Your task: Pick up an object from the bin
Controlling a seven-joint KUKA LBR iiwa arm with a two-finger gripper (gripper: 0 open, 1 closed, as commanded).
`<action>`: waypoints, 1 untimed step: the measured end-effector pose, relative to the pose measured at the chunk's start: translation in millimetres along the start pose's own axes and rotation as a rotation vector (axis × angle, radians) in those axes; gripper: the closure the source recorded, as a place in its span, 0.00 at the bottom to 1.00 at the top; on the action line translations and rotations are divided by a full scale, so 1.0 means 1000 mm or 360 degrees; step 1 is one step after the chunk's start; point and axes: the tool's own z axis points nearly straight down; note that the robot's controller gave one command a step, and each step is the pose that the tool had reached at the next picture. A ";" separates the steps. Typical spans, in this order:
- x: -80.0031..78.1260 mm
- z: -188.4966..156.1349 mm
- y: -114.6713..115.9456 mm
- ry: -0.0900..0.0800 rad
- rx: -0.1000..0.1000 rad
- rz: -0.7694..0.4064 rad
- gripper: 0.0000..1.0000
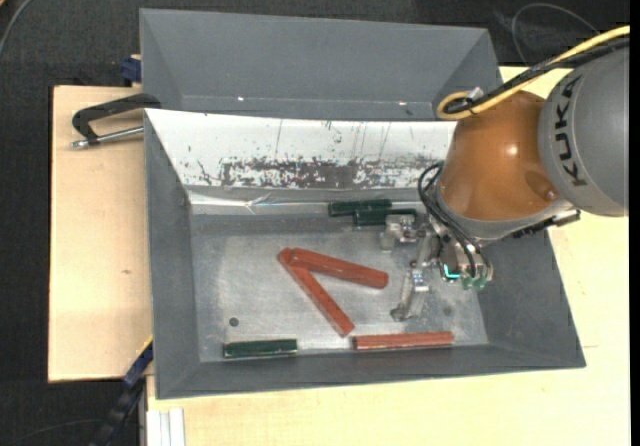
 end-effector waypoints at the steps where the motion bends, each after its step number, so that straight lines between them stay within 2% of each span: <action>1: -0.016 0.063 0.035 -0.0006 -0.0003 0.0332 0.00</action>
Offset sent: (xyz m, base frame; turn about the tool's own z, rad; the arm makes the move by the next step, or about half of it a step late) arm 0.0154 0.0325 -0.0625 0.2110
